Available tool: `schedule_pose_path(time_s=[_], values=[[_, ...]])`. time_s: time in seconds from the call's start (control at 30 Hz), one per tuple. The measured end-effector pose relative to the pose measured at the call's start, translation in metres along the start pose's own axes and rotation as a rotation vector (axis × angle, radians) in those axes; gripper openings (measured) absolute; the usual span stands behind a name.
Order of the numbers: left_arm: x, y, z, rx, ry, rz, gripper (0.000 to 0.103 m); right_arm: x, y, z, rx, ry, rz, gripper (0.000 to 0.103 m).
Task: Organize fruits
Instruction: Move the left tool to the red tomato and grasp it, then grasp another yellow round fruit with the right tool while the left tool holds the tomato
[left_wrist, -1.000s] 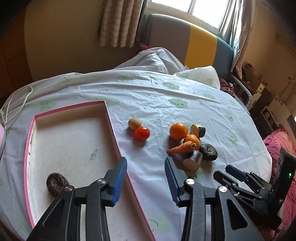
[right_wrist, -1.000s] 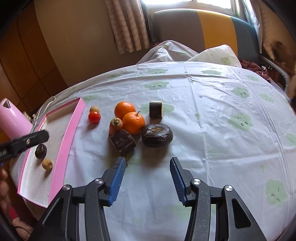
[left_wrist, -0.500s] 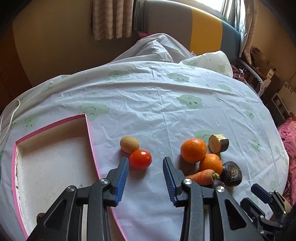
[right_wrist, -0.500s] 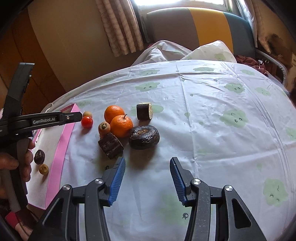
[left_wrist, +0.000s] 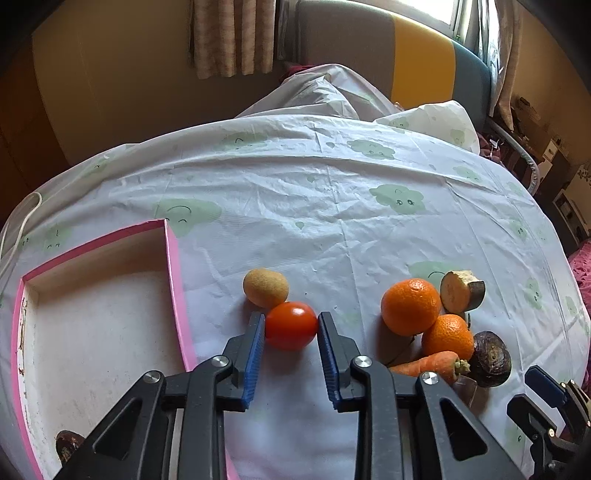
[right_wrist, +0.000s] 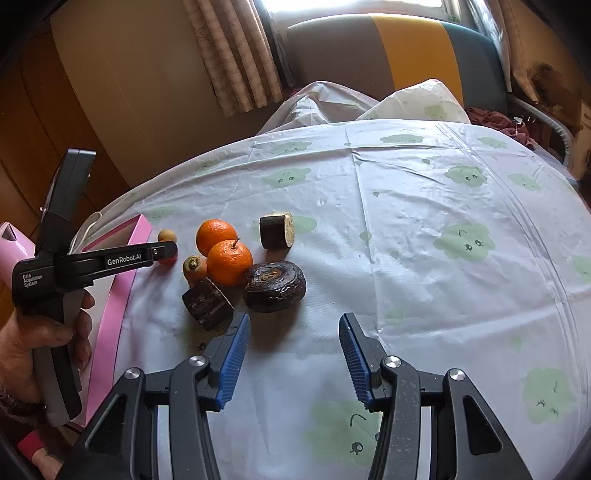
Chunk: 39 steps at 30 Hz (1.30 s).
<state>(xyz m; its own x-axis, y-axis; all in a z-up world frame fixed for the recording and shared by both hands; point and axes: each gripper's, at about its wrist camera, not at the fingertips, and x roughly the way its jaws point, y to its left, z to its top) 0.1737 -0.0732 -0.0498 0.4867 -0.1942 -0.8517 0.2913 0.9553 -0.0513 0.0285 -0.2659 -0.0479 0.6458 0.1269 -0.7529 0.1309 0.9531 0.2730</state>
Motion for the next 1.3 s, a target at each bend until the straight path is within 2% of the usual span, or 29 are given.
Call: schedule_pose_path(time_s=[0.13,0.37,0.6,0.8,0.97,1.2,1.3], values=[[-0.014,0.001,-0.011,-0.017,-0.024,-0.036,0.029,0.002,0.001,0.003,-0.011,0.000,0.001,0.051],[-0.043,-0.009,-0.035,0.010,-0.073,-0.086,0.029,0.001,0.007,0.013,-0.035,-0.018,0.014,0.051],[-0.066,-0.013,-0.063,0.008,-0.096,-0.142,0.029,0.007,0.029,0.037,-0.108,-0.025,0.102,0.048],[-0.079,-0.009,-0.085,-0.018,-0.117,-0.181,0.029,0.031,0.062,0.063,-0.229,0.035,0.231,0.031],[-0.086,-0.003,-0.090,-0.048,-0.138,-0.207,0.029,0.056,0.098,0.078,-0.357,0.093,0.301,0.025],[-0.092,0.006,-0.090,-0.075,-0.161,-0.225,0.029,0.105,0.139,0.095,-0.450,0.182,0.340,0.025],[-0.092,0.010,-0.091,-0.088,-0.160,-0.232,0.029,0.124,0.153,0.096,-0.488,0.207,0.318,0.026]])
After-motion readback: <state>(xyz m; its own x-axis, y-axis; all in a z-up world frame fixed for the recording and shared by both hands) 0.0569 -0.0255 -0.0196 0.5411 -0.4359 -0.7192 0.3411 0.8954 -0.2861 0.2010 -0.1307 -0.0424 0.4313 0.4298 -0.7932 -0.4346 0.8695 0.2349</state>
